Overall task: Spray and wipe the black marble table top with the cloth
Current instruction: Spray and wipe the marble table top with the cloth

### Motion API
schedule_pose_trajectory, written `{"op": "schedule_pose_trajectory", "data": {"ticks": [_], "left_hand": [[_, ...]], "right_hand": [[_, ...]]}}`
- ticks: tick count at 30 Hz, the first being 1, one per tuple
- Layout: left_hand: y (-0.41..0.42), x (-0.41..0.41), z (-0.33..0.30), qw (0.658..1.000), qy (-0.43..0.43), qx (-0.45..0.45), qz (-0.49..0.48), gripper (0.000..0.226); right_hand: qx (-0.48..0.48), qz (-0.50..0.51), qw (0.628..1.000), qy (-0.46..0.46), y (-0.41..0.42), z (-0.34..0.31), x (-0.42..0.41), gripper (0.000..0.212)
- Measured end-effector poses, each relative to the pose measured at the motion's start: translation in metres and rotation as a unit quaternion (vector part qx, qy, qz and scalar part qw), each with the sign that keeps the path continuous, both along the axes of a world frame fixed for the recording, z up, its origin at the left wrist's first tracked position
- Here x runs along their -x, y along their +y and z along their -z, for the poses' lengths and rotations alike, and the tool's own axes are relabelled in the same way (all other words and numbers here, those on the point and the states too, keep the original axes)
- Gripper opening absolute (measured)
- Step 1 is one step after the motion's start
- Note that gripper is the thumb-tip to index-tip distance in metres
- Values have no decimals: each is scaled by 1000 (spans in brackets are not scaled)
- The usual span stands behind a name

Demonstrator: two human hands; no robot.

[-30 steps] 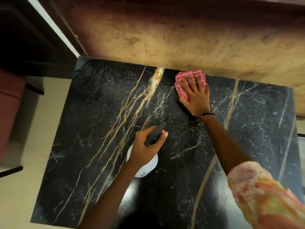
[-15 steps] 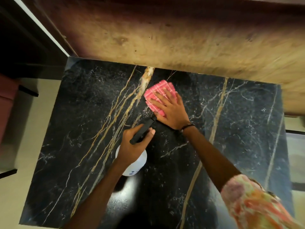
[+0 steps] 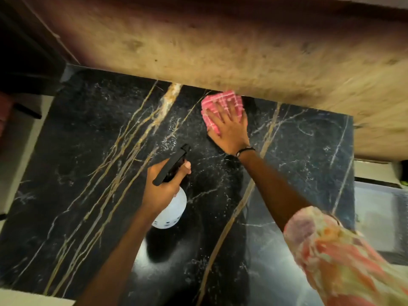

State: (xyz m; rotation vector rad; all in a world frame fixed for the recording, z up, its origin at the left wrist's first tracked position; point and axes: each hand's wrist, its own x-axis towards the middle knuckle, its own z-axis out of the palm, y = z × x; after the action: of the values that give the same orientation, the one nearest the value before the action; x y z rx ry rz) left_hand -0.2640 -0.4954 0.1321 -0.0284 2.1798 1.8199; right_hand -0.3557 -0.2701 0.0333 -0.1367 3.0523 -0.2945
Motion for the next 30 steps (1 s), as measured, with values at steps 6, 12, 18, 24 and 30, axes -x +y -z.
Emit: {"op": "schedule_pose_trajectory", "data": {"ticks": [6, 12, 18, 24, 30], "left_hand": [[57, -6, -1, 997, 37, 12, 61, 17], [86, -7, -2, 997, 45, 10, 57, 23], [105, -4, 0, 998, 44, 27, 41, 24], [110, -1, 6, 999, 35, 22, -2, 29], [114, -7, 5, 997, 61, 37, 5, 29]], "right_hand": [[-42, -19, 999, 14, 90, 7, -68, 66], [-21, 158, 986, -39, 116, -1, -9, 67], [-31, -3, 999, -11, 81, 4, -27, 62], [-39, 48, 998, 2, 166, 9, -93, 69], [-15, 218, 974, -64, 199, -6, -44, 70]]}}
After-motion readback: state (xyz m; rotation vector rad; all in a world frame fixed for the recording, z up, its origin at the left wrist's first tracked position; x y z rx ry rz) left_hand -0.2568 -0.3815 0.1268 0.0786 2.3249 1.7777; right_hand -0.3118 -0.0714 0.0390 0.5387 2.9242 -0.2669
